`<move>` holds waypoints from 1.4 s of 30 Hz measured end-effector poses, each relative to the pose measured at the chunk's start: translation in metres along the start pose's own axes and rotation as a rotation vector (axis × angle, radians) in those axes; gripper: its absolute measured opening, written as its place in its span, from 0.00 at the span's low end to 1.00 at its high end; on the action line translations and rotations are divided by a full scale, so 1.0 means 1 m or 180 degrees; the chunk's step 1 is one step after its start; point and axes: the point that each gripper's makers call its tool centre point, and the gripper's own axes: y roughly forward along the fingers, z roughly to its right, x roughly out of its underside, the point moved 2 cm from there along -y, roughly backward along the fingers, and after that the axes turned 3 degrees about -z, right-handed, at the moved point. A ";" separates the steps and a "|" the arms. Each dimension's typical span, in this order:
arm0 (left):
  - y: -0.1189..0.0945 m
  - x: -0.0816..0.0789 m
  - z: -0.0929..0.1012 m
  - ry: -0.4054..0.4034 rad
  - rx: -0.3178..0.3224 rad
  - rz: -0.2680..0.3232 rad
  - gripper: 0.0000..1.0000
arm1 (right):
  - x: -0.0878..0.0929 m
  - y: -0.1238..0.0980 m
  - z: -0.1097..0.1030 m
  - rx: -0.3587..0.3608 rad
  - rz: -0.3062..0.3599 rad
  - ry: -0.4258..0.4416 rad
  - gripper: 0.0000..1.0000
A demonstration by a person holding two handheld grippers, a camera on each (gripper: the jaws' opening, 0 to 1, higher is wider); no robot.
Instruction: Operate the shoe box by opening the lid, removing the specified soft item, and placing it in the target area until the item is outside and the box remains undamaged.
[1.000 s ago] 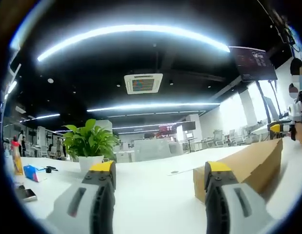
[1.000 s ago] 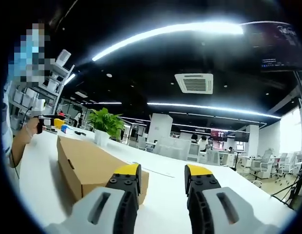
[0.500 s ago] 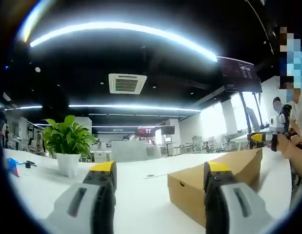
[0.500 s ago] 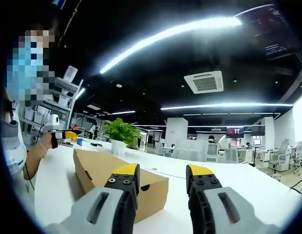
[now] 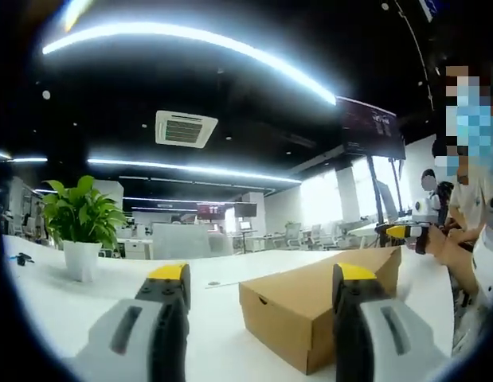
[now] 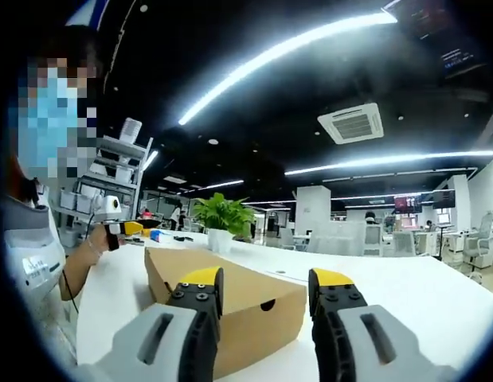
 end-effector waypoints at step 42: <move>0.011 0.052 0.041 -0.0184 0.0762 -0.0813 0.57 | 0.045 0.008 -0.049 -0.0756 -0.0754 -0.0254 0.60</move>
